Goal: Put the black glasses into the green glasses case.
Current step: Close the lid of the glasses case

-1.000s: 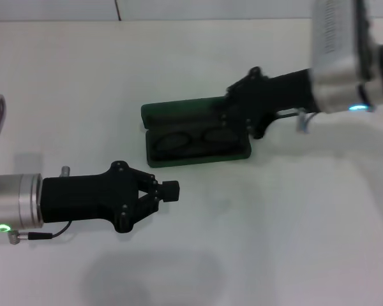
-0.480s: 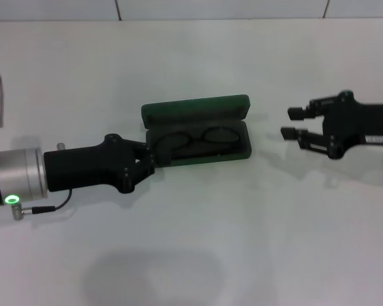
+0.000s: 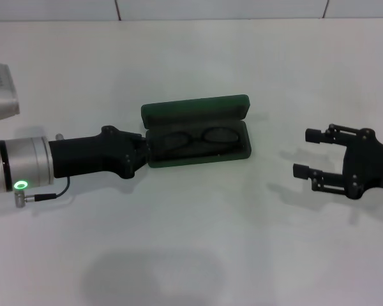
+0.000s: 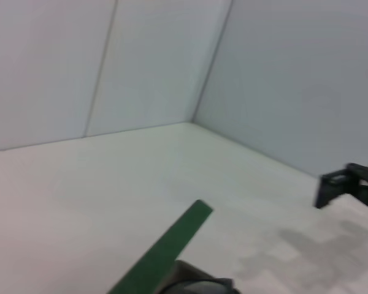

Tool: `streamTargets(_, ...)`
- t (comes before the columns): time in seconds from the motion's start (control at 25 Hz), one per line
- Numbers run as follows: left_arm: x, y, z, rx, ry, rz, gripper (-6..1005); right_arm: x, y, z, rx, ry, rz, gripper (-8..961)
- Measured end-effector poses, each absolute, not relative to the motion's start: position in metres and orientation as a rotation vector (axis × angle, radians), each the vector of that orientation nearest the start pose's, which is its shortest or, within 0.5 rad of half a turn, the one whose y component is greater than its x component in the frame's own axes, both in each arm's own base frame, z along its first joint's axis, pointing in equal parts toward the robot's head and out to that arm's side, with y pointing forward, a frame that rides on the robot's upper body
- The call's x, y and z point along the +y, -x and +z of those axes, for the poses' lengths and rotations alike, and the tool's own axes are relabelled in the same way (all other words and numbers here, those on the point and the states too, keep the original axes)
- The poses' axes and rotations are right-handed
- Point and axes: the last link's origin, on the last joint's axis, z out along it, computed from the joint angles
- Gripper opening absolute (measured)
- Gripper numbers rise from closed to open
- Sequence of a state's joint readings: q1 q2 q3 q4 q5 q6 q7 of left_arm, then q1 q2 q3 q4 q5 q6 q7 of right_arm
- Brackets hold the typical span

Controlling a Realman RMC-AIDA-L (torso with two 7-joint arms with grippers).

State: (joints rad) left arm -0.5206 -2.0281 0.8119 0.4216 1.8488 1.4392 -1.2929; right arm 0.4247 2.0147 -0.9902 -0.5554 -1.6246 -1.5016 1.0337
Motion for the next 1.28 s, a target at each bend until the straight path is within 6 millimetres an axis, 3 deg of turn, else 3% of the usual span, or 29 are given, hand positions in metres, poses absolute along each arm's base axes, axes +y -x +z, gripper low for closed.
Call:
streamTargets(0.16, 0.329, 0.286, -0.028, -0.771, 2.641, -0.668, 95, 0.303, -0.281, -0.011, 0.265, 2.678, 0.758, 667)
streamTargets(0.36, 0.345, 0.291, -0.03, -0.817, 2.569, -0.579, 96, 0.298, -0.284, -0.016, 0.261, 2.683, 0.763, 695)
streamTargets(1.04, 0.366, 0.292, -0.035, -0.831, 2.448, -0.513, 101, 0.299, -0.282, -0.018, 0.254, 2.683, 0.77, 691)
streamTargets(1.28, 0.36, 0.289, -0.033, -0.878, 2.478, -0.559, 102, 0.298, -0.282, -0.018, 0.254, 2.683, 0.774, 691)
